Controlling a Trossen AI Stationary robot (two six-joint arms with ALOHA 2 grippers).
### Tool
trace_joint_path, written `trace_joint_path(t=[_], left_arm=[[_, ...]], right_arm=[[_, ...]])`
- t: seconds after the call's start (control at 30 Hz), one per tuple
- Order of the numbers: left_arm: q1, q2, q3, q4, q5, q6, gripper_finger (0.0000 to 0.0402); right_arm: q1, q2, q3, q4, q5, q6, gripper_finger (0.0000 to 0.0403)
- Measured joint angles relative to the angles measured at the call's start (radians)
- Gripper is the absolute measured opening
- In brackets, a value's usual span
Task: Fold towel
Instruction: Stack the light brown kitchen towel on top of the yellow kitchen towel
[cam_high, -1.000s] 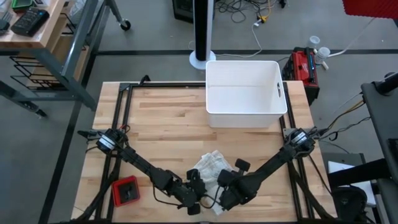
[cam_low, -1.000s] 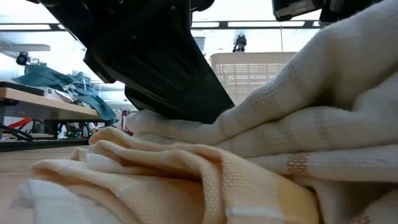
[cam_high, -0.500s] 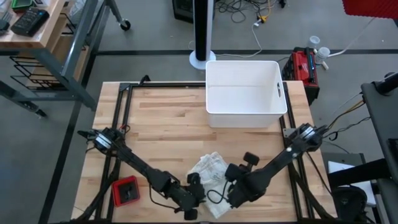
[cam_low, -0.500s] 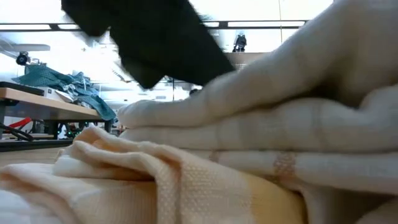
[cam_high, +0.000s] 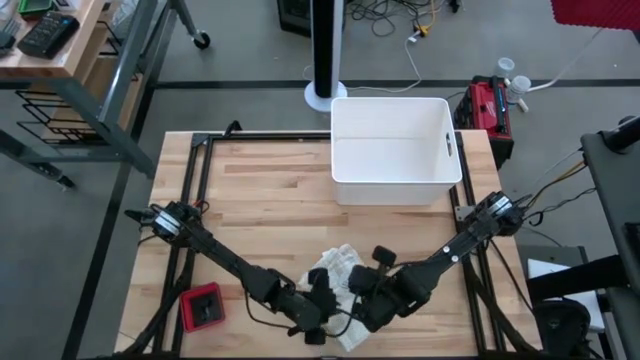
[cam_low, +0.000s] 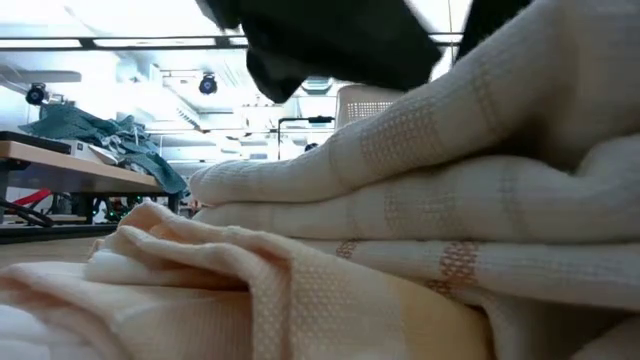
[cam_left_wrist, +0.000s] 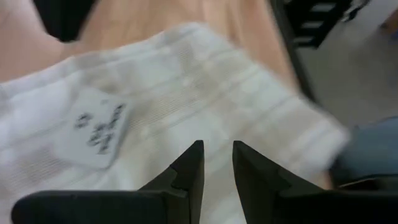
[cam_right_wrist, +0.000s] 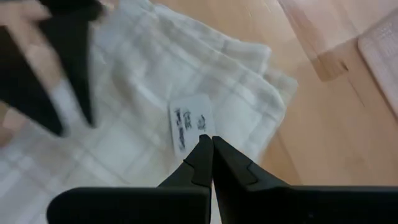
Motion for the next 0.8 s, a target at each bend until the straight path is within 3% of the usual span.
trace_joint_path(t=[0.5, 0.8], left_arm=[[0.026, 0.000, -0.063, -0.048, -0.004, -0.042, 0.0075], [0.023, -0.002, -0.147, -0.026, -0.018, -0.154, 0.0075]], right_arm=[[-0.069, 0.003, -0.217, 0.273, -0.120, -0.024, 0.0000], [-0.074, 0.002, -0.299, 0.245, -0.145, 0.053, 0.0000]])
